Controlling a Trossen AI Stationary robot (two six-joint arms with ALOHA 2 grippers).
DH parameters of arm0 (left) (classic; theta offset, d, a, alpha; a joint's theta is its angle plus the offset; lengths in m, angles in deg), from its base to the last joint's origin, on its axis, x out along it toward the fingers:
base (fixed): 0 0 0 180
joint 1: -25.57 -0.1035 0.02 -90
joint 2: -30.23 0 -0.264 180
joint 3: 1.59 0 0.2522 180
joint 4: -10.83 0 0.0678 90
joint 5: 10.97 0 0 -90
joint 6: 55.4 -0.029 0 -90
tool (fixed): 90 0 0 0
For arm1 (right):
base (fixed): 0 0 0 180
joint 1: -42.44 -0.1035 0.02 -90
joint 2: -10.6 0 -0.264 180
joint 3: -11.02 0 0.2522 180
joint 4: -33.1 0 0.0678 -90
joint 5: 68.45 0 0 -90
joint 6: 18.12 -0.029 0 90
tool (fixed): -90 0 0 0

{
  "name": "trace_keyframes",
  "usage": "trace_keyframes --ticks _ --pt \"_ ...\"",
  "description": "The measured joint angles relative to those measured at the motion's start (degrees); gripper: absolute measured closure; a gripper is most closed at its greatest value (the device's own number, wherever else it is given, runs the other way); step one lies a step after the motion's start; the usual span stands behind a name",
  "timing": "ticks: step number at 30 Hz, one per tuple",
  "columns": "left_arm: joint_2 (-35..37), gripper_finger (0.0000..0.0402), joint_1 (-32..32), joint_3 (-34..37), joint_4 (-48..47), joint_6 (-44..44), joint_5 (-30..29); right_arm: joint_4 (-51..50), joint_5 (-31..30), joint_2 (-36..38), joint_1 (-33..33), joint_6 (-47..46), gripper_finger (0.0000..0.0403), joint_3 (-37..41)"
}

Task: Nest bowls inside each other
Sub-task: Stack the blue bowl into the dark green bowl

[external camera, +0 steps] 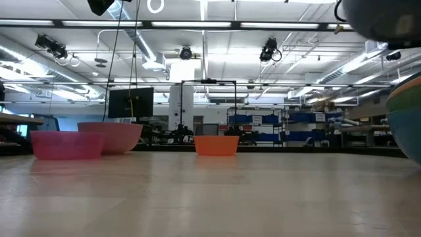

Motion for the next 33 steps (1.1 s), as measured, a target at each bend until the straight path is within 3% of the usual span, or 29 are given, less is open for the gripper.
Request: trace_keyframes --ticks 10,24,33 --pt "0.00 0.0344 0.00 0.00 0.00 0.68 0.00 -10.67 -4.67 -7.12 -13.00 -10.77 0.0403 0.00" --pt "-0.99 0.0344 0.00 0.00 0.00 0.68 0.00 -8.74 -8.33 -13.28 -14.53 -9.86 0.0400 0.00" --pt "-1.73 0.0344 0.00 0.00 0.02 0.57 0.74 -7.15 -9.17 -15.36 -15.98 -11.27 0.0320 -0.02"
